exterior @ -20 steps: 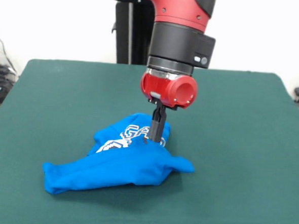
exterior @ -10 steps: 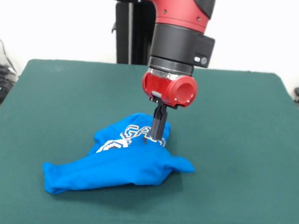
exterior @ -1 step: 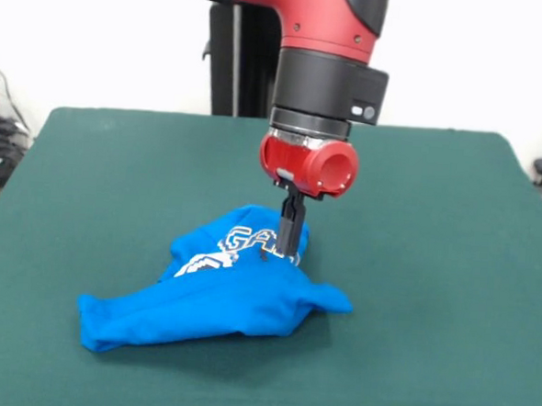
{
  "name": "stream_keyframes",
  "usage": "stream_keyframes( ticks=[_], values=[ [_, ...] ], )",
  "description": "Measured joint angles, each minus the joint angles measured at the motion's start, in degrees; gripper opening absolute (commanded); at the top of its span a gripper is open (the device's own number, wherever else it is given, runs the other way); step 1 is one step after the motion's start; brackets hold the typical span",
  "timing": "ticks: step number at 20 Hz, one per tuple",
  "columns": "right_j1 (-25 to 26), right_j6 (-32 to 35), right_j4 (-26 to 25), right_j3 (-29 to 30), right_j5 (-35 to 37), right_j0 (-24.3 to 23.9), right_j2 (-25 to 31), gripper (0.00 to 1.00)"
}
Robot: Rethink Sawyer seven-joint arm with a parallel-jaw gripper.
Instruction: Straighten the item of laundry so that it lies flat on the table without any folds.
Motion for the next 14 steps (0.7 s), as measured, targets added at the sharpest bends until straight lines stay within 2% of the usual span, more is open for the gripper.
stream_keyframes(
  ticks=[14],
  values=[
    [2.11,0.0,-3.45,-0.01,-3.18,-2.6,3.0,0.0]
  ],
)
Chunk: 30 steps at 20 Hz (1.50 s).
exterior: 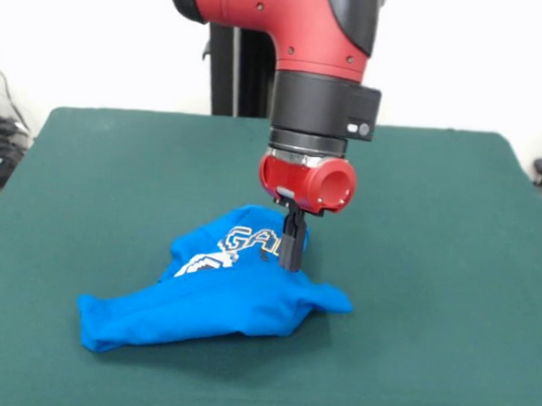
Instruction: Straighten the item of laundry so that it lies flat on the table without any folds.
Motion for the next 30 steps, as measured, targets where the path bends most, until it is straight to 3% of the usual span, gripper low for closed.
stream_keyframes(
  ticks=[19,30],
  values=[
    [1.99,0.0,-0.36,0.0,-0.25,-0.24,0.04,0.0],
    [-2.18,0.0,-0.37,0.99,-0.24,0.14,0.02,0.0]
  ],
)
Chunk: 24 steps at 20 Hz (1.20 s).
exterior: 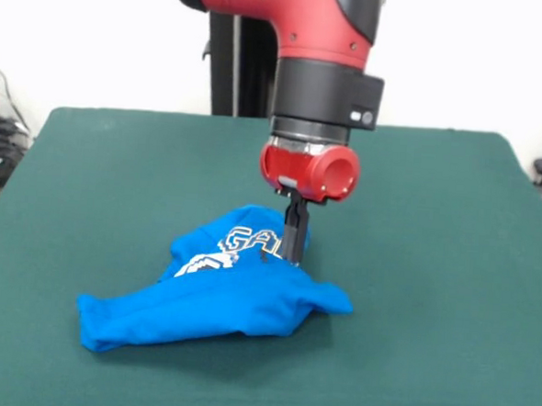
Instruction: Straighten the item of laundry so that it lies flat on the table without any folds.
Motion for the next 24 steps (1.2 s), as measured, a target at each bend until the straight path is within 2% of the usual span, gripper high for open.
stream_keyframes(
  ticks=[7,17,24],
  values=[
    [-2.02,0.0,-0.01,0.07,0.0,0.98,0.0,0.0],
    [-2.2,0.0,0.0,0.57,0.0,1.07,0.0,0.0],
    [-4.07,0.0,0.0,3.44,0.0,1.18,-0.01,0.0]
  ],
)
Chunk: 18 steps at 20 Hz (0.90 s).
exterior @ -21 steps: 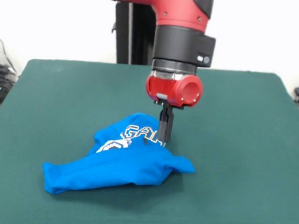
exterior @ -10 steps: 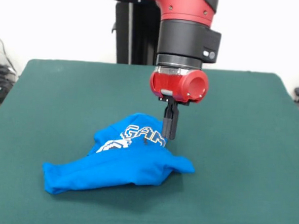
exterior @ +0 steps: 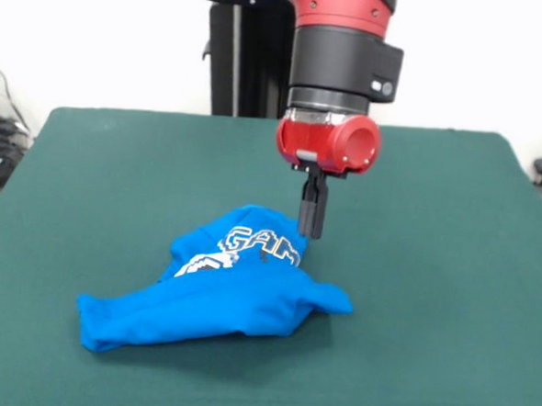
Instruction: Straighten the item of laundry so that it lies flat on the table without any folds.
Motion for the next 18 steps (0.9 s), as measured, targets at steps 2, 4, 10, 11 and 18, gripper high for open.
stream_keyframes(
  ticks=[2,4,10,11,18],
  values=[
    [-0.71,0.0,-0.01,0.87,0.0,-0.01,-0.01,0.0],
    [-1.53,0.0,0.0,1.86,0.0,-0.06,0.0,0.0],
    [-3.37,0.0,0.0,4.36,-0.01,-0.17,-0.02,0.0],
    [-3.39,0.0,0.01,4.47,-0.01,-0.18,-0.01,0.0],
    [-2.61,0.0,0.01,5.66,-0.01,-0.58,0.0,0.0]
  ],
)
